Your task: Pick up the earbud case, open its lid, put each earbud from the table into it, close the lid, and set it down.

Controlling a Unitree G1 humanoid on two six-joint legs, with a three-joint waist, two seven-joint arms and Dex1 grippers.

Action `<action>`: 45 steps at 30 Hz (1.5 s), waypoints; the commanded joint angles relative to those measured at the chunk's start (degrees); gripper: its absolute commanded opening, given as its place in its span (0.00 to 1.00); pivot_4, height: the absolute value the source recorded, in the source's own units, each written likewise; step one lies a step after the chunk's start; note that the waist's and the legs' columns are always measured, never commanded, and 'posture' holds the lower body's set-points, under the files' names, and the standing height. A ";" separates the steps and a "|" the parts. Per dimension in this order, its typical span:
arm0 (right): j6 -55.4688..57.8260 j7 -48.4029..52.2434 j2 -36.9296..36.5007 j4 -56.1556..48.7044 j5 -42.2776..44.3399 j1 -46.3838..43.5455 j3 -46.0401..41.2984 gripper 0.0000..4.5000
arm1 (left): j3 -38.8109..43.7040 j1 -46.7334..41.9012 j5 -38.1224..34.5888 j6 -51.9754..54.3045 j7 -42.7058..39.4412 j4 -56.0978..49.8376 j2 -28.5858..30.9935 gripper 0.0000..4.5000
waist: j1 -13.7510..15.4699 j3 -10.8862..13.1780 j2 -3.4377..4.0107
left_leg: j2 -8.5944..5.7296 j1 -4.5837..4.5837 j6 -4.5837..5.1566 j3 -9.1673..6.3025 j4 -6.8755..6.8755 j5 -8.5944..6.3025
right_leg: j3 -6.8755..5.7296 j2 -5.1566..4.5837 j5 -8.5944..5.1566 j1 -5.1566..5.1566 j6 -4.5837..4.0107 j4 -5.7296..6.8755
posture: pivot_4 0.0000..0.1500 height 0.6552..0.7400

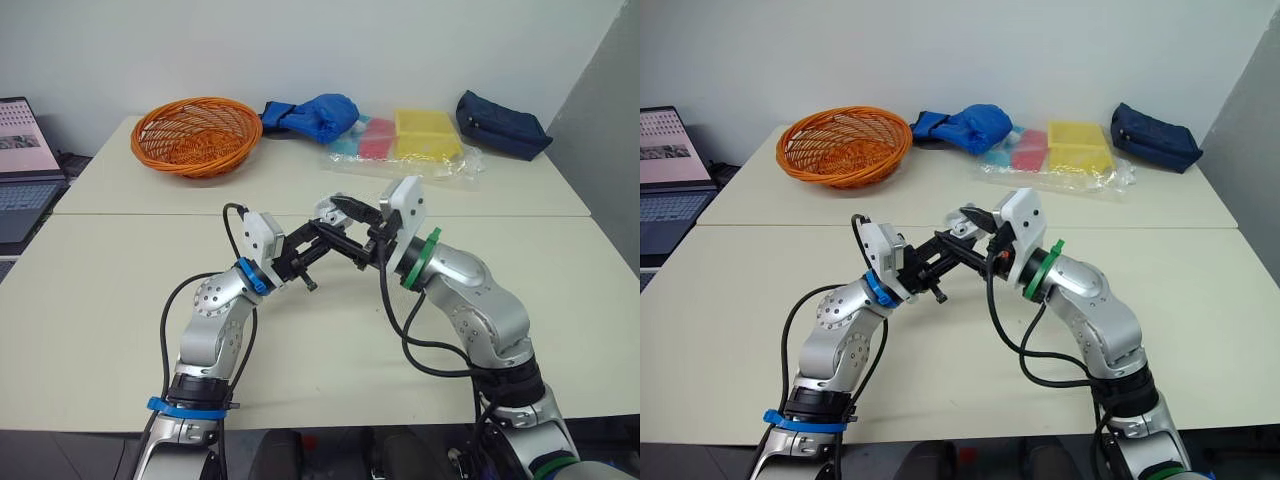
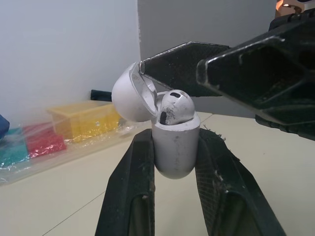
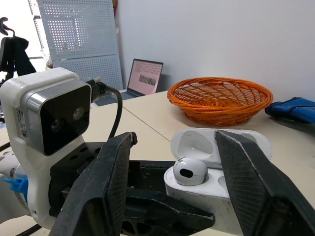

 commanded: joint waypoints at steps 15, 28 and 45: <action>16.98 20.40 -39.22 -0.48 4.27 -2.68 -0.57 0.62 | 1.65 0.58 -1.17 -1.26 -1.31 -1.17 1.66 0.17 | 0.08 0.02 0.02 | -0.03 -0.04 0.00 0.02 -0.12 -0.01 | 0.08 -0.09 -0.03 0.01 -0.06 -0.25 | 1.00 1.00; 4.76 14.34 -26.11 20.90 -10.66 -3.53 6.96 0.62 | 1.55 1.74 -0.83 -0.44 0.81 -4.22 2.03 0.17 | -0.09 0.04 0.03 | -0.02 -0.06 0.01 0.13 -0.12 -0.01 | 0.07 -0.01 0.00 -0.04 0.01 -0.24 | 1.00 1.00; 2.38 17.21 -25.85 25.04 -16.09 -1.63 6.26 0.09 | 1.49 0.58 -0.85 -0.38 0.79 -3.46 2.22 0.17 | 0.00 0.04 0.04 | -0.03 -0.02 0.01 0.16 -0.04 -0.01 | 0.07 -0.02 0.02 0.00 0.04 -0.19 | 1.00 1.00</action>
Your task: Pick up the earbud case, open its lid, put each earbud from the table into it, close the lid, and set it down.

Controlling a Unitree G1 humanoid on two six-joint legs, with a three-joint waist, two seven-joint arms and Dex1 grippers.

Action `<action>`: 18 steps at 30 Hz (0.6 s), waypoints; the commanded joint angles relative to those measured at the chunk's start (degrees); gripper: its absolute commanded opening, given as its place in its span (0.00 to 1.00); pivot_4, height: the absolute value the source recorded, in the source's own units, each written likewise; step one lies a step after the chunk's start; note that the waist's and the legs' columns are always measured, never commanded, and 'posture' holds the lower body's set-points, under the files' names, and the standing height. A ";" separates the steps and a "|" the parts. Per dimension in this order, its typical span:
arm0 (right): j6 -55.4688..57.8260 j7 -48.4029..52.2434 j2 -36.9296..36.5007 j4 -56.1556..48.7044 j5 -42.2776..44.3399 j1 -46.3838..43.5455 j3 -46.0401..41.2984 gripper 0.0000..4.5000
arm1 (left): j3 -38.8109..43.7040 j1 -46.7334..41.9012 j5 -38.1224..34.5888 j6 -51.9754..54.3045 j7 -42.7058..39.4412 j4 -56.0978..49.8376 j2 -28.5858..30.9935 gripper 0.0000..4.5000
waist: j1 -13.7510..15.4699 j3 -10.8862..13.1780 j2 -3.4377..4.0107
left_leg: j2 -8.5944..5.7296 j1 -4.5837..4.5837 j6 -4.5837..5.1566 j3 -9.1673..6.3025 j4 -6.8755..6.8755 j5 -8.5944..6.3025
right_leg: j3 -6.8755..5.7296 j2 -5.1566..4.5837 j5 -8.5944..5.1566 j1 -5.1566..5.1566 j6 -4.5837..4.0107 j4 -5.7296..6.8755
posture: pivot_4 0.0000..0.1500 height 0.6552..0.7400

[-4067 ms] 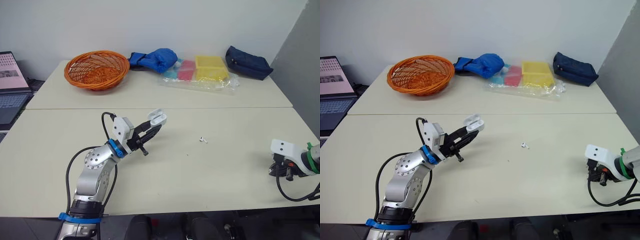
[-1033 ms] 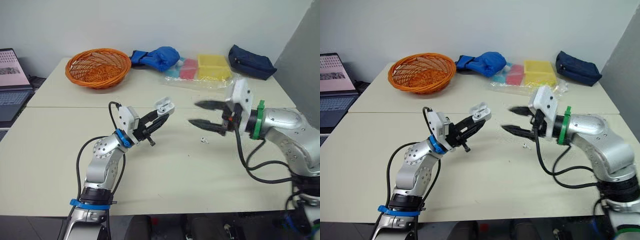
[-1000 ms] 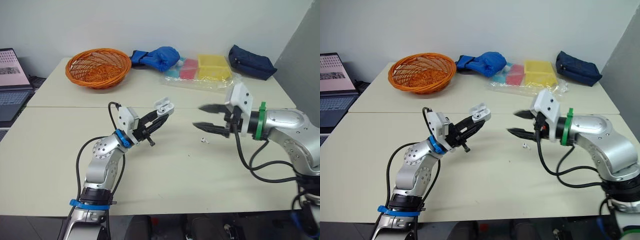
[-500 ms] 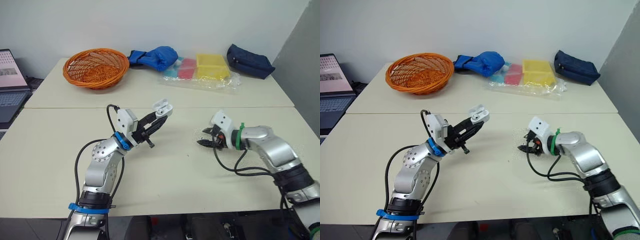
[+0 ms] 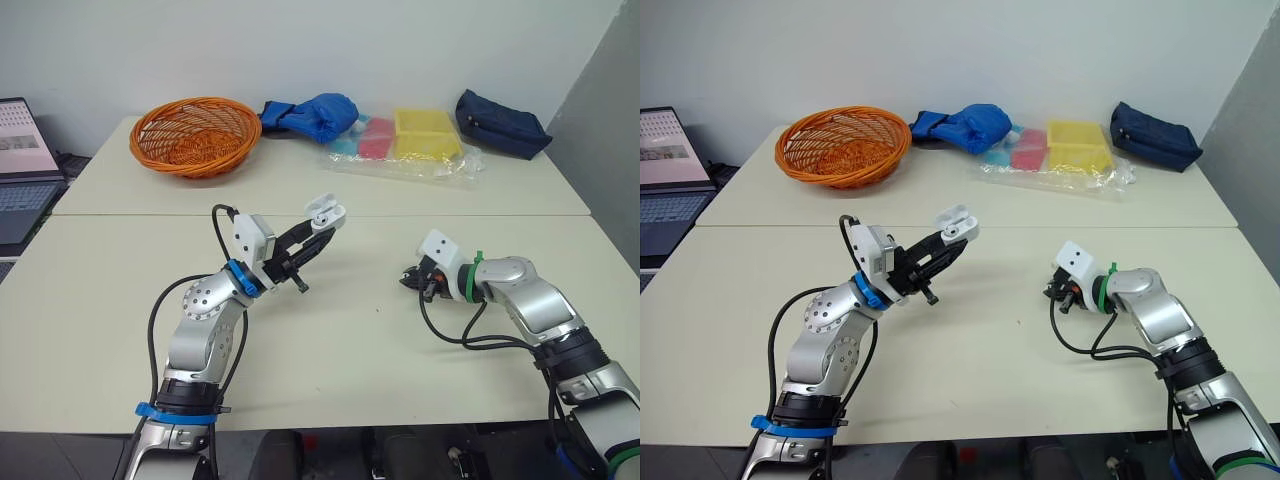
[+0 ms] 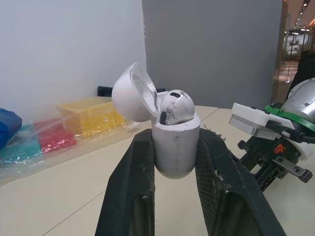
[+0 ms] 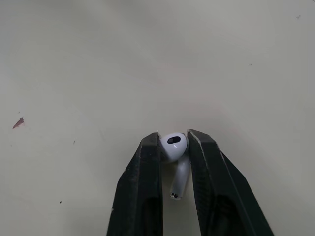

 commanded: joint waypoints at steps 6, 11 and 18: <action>2.82 9.98 -13.99 -10.70 1.90 6.72 -4.73 0.09 | 0.11 -0.76 -0.74 -0.40 0.37 -2.09 -0.22 0.17 | 0.68 0.01 0.01 | -0.05 -0.07 -0.01 -0.02 -0.05 -0.01 | -0.03 -0.06 -0.02 -0.01 0.01 -0.10 | 1.00 1.00; -2.53 16.74 -25.54 -14.20 2.67 14.94 -9.49 0.09 | 0.16 0.18 -0.72 -0.69 0.35 -2.51 -0.15 0.17 | 0.55 0.01 0.02 | -0.04 -0.07 -0.01 0.07 -0.11 -0.03 | -0.01 -0.09 -0.03 0.06 0.13 -0.39 | 1.00 1.00; -18.22 23.96 -37.12 -0.99 -4.01 22.95 -8.65 0.09 | -0.46 1.53 -0.48 -0.78 0.59 -3.83 -0.43 0.17 | 0.00 0.00 0.04 | -0.04 0.01 0.00 0.22 -0.17 -0.03 | 0.08 -0.10 0.01 0.11 0.11 -0.52 | 1.00 1.00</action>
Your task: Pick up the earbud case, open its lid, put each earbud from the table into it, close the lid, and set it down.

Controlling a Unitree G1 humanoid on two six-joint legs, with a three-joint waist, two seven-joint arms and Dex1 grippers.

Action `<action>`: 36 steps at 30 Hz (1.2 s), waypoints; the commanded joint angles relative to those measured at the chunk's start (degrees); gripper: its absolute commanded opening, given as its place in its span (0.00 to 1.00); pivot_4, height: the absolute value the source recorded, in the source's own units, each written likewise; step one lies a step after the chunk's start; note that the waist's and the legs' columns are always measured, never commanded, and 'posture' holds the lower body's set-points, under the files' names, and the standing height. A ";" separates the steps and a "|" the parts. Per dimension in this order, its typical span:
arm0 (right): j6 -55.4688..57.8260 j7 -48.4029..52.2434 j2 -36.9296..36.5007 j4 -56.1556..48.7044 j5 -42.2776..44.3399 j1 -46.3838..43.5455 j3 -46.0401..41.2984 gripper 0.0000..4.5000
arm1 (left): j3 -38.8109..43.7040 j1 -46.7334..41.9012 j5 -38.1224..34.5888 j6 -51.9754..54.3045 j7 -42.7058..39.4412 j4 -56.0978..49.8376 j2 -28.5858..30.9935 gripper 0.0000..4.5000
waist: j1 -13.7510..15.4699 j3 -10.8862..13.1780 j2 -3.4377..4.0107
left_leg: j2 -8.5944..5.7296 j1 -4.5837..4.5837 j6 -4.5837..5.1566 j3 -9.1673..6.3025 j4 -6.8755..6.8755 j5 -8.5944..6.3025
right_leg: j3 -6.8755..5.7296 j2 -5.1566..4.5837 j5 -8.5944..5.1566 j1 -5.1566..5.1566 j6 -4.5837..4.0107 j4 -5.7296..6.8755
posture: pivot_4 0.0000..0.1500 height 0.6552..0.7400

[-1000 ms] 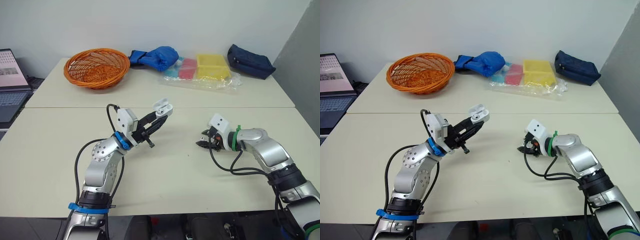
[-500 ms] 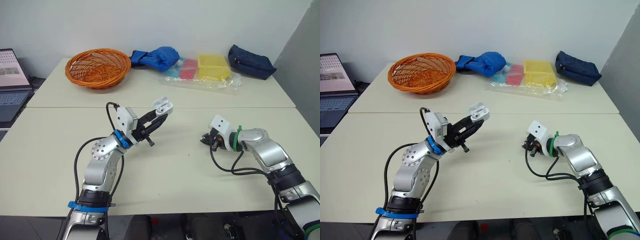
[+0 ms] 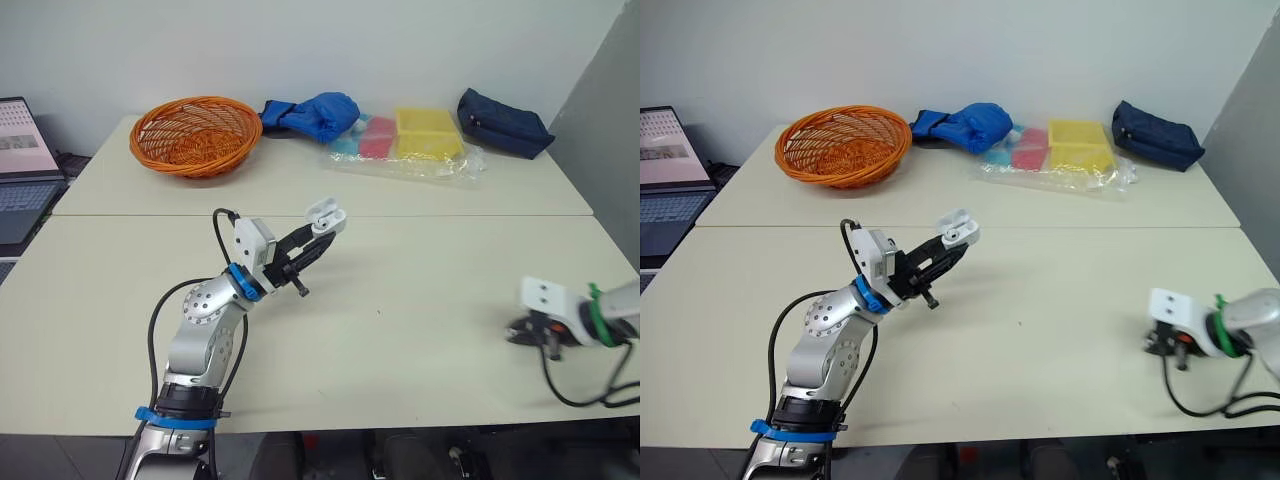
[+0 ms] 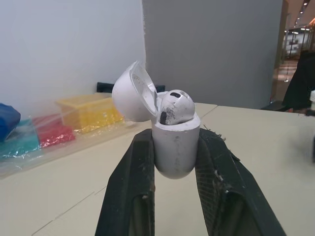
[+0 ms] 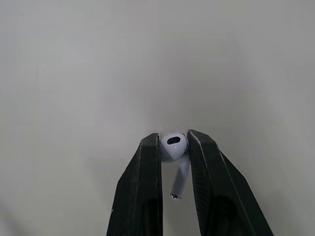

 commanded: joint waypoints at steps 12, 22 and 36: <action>-9.48 3.98 -0.31 10.79 -10.13 -2.52 2.46 0.09 | -0.26 1.42 -0.69 -0.07 1.20 -5.08 -0.02 0.17 | 0.06 -0.04 -0.10 | -0.05 0.03 0.00 0.08 0.27 0.00 | 0.10 -0.09 0.07 0.14 -0.03 -0.09 | 1.00 1.00; -10.23 3.69 0.41 12.48 -10.18 -1.88 0.82 0.45 | -0.47 1.72 -0.87 0.13 1.06 -5.36 -0.06 0.17 | 0.23 -0.06 -0.13 | -0.06 0.05 -0.01 0.10 0.28 0.01 | 0.09 -0.12 0.11 0.17 0.00 -0.08 | 1.00 1.00; -7.73 4.63 -0.15 12.18 -10.39 0.46 -1.87 0.45 | -0.71 1.59 -0.86 -0.30 0.99 -4.29 -0.43 0.17 | 1.30 -0.07 -0.13 | -0.09 0.05 -0.01 0.09 0.29 0.01 | 0.08 -0.13 0.24 0.18 0.23 -0.10 | 1.00 1.00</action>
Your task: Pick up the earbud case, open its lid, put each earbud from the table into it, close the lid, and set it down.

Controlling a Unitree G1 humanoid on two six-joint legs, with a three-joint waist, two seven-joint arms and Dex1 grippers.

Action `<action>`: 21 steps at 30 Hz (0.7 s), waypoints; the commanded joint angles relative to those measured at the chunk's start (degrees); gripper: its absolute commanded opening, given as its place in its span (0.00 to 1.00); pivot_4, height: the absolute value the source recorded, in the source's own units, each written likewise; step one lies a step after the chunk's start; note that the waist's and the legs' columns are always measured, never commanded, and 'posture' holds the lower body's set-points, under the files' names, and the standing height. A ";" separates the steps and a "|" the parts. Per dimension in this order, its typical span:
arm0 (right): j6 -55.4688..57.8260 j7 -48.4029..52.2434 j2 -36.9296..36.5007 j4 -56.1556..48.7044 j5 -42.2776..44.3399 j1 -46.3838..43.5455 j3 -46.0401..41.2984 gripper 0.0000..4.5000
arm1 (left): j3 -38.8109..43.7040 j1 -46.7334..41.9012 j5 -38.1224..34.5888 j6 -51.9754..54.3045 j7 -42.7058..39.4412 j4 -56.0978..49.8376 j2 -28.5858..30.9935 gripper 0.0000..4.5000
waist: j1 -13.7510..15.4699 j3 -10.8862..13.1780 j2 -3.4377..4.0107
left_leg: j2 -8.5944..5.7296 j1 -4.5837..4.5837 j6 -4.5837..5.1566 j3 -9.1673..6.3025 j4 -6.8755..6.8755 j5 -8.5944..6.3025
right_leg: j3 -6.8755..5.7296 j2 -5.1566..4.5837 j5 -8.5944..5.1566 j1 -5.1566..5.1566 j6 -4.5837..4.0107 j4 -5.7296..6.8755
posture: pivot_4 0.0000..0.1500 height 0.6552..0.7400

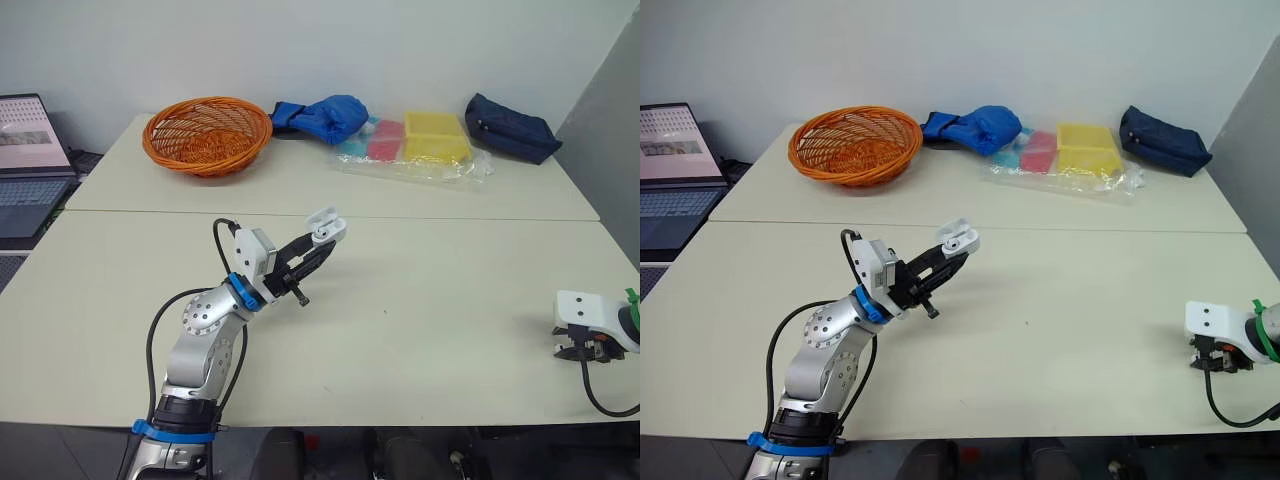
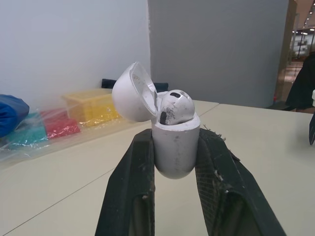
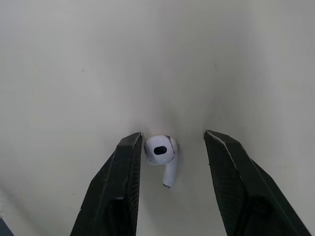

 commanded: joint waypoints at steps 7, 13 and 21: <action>8.48 2.00 0.39 0.55 -0.13 -0.31 0.69 0.45 | 0.35 -1.12 -0.89 -0.54 -0.21 -1.58 0.13 0.17 | 0.27 0.00 0.00 | -0.01 0.00 0.00 0.01 0.01 0.00 | 0.01 0.00 0.00 0.00 0.00 0.00 | 1.00 1.00; 7.25 1.23 1.06 -0.02 -0.82 -0.20 0.91 0.45 | 0.35 -1.14 -0.92 -0.26 -0.11 -2.01 0.34 0.17 | 0.30 0.00 0.01 | 0.00 0.00 0.00 0.00 0.00 0.00 | 0.00 0.00 0.01 0.00 0.01 0.00 | 1.00 1.00; 7.42 1.39 1.73 -2.00 -0.39 0.58 0.57 0.24 | 0.26 -1.79 -0.98 0.32 -0.06 -1.85 0.36 0.17 | 0.24 -0.06 -0.09 | 0.04 0.02 0.00 -0.01 0.02 0.00 | 0.00 0.05 0.04 0.01 0.00 0.03 | 1.00 1.00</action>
